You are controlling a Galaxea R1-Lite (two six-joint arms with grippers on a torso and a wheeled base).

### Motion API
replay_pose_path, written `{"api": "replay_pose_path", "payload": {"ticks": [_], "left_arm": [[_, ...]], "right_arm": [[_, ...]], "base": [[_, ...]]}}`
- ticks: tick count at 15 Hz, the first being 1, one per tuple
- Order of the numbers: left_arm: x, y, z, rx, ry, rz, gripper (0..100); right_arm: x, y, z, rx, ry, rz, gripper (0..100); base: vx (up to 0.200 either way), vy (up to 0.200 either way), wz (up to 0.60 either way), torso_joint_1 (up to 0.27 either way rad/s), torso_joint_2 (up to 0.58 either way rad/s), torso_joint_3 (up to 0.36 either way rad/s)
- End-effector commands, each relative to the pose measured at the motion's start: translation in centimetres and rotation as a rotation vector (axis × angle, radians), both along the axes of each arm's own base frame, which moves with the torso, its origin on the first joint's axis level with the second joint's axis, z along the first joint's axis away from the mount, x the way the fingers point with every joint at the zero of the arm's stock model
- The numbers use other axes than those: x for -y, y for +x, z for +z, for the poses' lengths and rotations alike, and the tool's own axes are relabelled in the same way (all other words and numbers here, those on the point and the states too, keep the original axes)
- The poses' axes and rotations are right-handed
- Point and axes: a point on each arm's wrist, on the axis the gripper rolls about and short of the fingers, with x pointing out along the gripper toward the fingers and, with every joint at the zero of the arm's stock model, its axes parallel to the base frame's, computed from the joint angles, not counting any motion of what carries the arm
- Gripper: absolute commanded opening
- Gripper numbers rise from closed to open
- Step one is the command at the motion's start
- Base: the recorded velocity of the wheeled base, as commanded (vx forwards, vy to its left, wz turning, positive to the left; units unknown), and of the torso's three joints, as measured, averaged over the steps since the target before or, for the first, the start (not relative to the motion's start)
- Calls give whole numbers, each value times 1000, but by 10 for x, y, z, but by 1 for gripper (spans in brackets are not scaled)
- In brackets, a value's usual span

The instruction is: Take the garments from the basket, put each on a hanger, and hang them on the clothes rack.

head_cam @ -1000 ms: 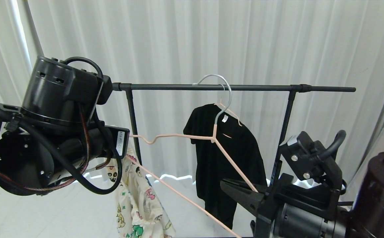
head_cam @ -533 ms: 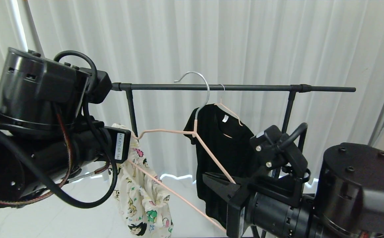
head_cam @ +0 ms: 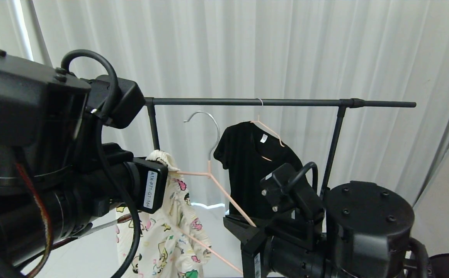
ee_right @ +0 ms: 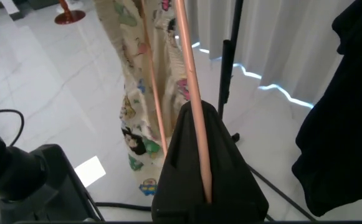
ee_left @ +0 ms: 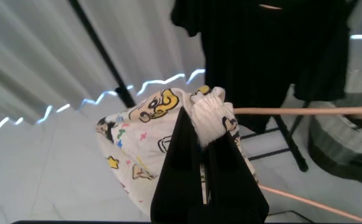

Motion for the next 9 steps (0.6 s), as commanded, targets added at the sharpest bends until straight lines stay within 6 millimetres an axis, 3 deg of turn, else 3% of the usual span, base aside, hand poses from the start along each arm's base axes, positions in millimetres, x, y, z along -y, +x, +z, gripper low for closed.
{"api": "replay_pose_path", "payload": {"ticks": [1, 9], "left_arm": [[7, -5, 6, 12, -16, -40, 0], [19, -13, 12, 2, -55, -148, 0]], "right_arm": [[-7, -1, -10, -11, -29, 9, 0], [-17, -11, -10, 21, 3, -21, 0]], "base": [[0, 0, 0, 0, 0, 0], [0, 0, 0, 0, 0, 0]]}}
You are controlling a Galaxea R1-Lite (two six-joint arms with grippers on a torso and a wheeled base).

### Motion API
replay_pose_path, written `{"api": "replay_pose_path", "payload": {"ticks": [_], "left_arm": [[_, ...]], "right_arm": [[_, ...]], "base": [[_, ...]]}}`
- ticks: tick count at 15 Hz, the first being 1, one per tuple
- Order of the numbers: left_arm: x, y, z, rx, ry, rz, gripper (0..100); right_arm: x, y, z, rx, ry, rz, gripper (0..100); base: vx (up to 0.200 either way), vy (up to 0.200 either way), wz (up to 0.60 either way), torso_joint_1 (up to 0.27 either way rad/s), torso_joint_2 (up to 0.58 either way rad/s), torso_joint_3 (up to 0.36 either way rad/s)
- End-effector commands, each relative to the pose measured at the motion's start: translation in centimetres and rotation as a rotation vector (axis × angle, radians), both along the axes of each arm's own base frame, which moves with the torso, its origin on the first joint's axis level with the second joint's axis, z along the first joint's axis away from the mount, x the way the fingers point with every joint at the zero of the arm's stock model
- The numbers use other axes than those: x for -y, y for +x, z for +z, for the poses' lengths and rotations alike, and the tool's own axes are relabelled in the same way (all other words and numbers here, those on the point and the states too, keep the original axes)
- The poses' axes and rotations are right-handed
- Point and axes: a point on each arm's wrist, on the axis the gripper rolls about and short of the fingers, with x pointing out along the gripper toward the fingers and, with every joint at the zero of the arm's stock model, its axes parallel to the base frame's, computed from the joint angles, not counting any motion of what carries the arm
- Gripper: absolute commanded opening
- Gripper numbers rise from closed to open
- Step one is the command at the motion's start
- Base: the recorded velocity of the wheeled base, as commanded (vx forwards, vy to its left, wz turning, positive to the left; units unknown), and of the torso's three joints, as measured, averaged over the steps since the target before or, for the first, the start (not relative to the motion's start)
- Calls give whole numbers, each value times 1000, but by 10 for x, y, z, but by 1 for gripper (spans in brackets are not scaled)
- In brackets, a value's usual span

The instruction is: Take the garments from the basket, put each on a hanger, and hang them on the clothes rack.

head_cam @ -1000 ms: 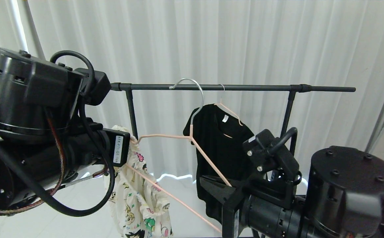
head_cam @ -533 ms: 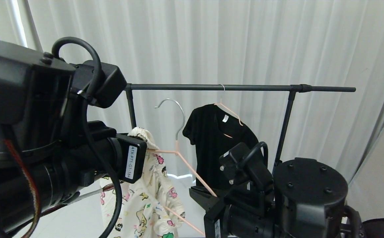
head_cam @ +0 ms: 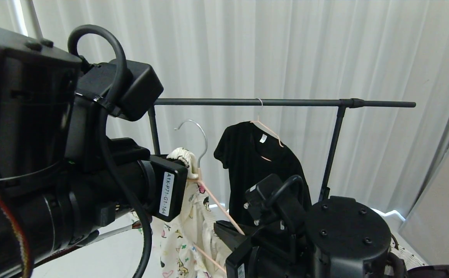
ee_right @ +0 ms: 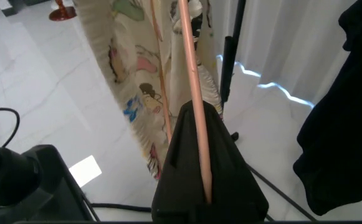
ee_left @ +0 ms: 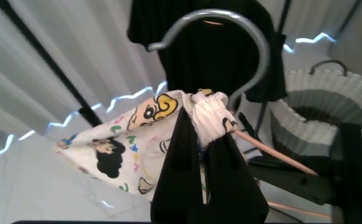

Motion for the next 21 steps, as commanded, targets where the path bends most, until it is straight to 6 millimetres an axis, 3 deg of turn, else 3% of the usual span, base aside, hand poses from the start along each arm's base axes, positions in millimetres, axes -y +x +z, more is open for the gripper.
{"api": "replay_pose_path", "payload": {"ticks": [1, 2, 3, 9, 15, 18, 21], "left_arm": [[1, -1, -1, -3, 2, -7, 0], [0, -2, 0, -2, -2, -6, 0], [-1, -2, 1, 1, -8, -5, 100], [-8, -2, 3, 9, -19, 15, 100], [-30, 3, 9, 31, -41, 104, 100], [-32, -3, -7, 1, 5, 85, 100], [-62, -28, -31, 0, 110, 33, 100]], "right_arm": [[-1, -3, 0, 4, 1, -6, 0], [1, -3, 1, 6, 2, -15, 0], [1, -3, 2, 9, 5, -16, 0], [2, 1, 7, 104, -3, -71, 0], [10, 17, 15, 167, 17, -155, 0], [11, 17, 18, 218, 24, -154, 0], [38, 8, 9, 290, -30, -127, 0]], "base": [[0, 0, 0, 0, 0, 0], [0, 0, 0, 0, 0, 0], [0, 0, 0, 0, 0, 0], [0, 0, 0, 0, 0, 0], [0, 0, 0, 0, 0, 0], [0, 0, 0, 0, 0, 0], [0, 0, 0, 0, 0, 0]]}}
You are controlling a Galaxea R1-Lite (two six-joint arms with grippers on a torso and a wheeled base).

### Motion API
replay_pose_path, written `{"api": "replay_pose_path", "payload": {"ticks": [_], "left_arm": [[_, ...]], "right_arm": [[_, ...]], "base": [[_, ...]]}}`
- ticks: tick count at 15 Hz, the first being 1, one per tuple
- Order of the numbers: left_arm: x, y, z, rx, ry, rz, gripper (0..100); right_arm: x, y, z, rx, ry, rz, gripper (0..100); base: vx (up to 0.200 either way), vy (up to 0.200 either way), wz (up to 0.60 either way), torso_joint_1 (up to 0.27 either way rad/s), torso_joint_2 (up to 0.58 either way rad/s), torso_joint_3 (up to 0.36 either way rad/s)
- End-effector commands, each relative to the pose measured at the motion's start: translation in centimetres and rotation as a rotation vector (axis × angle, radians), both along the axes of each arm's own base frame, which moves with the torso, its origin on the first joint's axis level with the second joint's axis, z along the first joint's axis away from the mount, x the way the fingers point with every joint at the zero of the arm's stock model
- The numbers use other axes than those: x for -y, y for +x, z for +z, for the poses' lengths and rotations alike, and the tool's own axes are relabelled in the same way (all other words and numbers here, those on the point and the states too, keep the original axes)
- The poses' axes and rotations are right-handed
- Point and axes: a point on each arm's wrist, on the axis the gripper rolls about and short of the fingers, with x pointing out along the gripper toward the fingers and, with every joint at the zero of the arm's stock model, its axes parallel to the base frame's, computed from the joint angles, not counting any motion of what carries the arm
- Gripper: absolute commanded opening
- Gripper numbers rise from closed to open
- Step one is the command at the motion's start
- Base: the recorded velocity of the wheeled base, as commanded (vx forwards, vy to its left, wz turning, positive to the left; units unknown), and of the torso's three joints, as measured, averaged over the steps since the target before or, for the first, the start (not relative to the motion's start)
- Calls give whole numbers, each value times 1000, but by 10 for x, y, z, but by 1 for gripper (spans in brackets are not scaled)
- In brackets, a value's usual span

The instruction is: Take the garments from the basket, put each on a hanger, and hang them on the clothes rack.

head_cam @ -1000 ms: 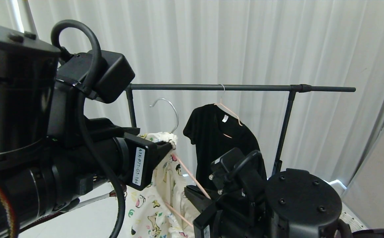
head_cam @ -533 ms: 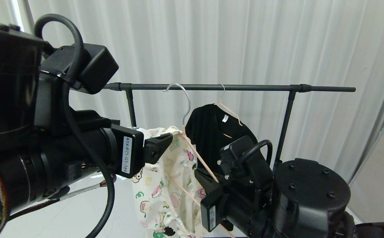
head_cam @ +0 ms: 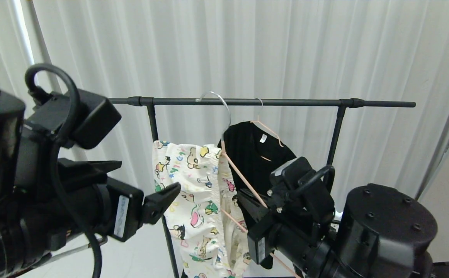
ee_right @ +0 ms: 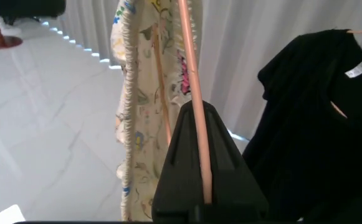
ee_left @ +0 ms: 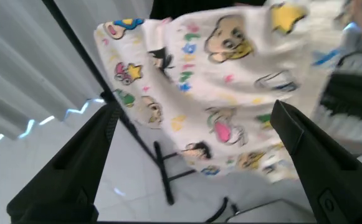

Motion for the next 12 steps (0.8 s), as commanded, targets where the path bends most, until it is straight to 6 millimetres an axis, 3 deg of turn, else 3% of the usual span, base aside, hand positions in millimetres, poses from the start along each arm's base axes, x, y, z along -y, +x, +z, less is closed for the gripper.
{"api": "replay_pose_path", "payload": {"ticks": [1, 3, 5, 9, 12], "left_arm": [[-34, -29, -16, 8, 16, -51, 100], [-57, -51, -20, 16, -51, -171, 100], [-68, -66, -23, 19, -88, -354, 100], [-69, -72, -33, 28, -9, -568, 100], [-57, -64, -38, -20, 33, -691, 100]], "right_arm": [[30, -13, -5, 28, -28, 47, 0], [60, -27, -11, 49, -75, 127, 0], [77, -37, -15, 74, -112, 215, 0], [86, -45, -26, 103, -179, 361, 0], [83, -49, -30, 105, -193, 415, 0]], "base": [[0, 0, 0, 0, 0, 0], [0, 0, 0, 0, 0, 0], [0, 0, 0, 0, 0, 0], [0, 0, 0, 0, 0, 0], [0, 0, 0, 0, 0, 0]]}}
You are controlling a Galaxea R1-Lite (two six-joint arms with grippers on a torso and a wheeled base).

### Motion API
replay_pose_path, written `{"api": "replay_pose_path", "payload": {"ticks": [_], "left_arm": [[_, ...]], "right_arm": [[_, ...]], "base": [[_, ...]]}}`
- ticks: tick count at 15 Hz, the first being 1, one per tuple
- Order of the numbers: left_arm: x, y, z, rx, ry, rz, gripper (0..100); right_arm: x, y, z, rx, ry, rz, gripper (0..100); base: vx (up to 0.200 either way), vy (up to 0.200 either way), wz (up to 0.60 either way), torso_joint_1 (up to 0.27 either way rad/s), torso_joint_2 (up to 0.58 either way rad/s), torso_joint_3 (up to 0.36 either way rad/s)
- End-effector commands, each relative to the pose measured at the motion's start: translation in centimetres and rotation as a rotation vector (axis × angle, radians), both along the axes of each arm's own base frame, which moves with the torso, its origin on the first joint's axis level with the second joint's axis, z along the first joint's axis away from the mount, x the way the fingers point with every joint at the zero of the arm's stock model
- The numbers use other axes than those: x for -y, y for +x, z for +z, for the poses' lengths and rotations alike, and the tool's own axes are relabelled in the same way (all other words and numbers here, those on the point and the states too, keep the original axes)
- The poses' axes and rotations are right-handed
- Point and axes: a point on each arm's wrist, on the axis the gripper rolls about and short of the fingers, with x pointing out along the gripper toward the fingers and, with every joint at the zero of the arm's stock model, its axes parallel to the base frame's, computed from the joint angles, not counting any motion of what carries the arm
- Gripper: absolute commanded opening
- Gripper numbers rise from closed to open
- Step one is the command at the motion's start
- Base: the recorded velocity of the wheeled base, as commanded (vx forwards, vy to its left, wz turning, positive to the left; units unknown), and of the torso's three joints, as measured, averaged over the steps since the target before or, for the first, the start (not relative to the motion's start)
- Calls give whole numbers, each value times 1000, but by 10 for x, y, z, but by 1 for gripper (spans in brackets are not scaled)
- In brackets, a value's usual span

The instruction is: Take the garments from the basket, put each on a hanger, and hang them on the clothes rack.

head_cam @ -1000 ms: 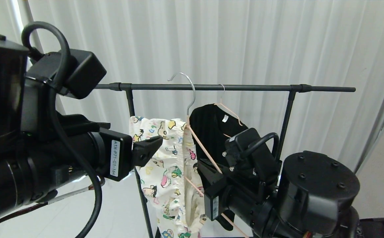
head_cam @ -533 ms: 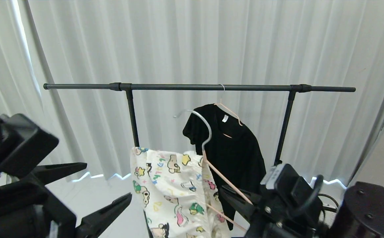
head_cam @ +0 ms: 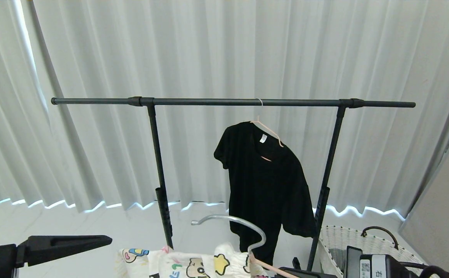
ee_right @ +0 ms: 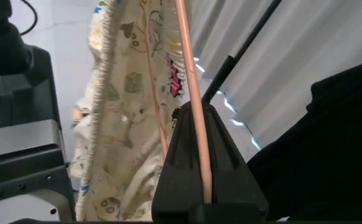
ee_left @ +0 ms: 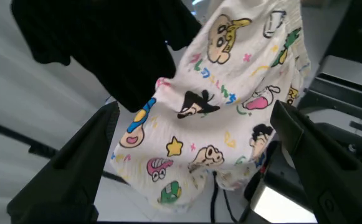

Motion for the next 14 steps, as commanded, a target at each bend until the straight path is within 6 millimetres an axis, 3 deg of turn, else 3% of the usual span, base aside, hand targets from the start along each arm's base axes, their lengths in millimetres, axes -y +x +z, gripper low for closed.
{"api": "replay_pose_path", "payload": {"ticks": [1, 5, 9, 14], "left_arm": [[10, 7, -4, -31, 27, -37, 100], [39, 24, -15, -61, 39, -138, 100], [47, 31, -42, -77, 49, -149, 100], [49, 33, -44, -80, 53, -145, 100]], "right_arm": [[-2, -4, -1, -1, -4, 21, 0], [-5, -10, -3, 22, -24, 66, 0], [-7, -14, -2, 26, -17, 90, 0], [-8, -17, -2, 28, -19, 106, 0]], "base": [[0, 0, 0, 0, 0, 0], [0, 0, 0, 0, 0, 0], [0, 0, 0, 0, 0, 0], [0, 0, 0, 0, 0, 0]]}}
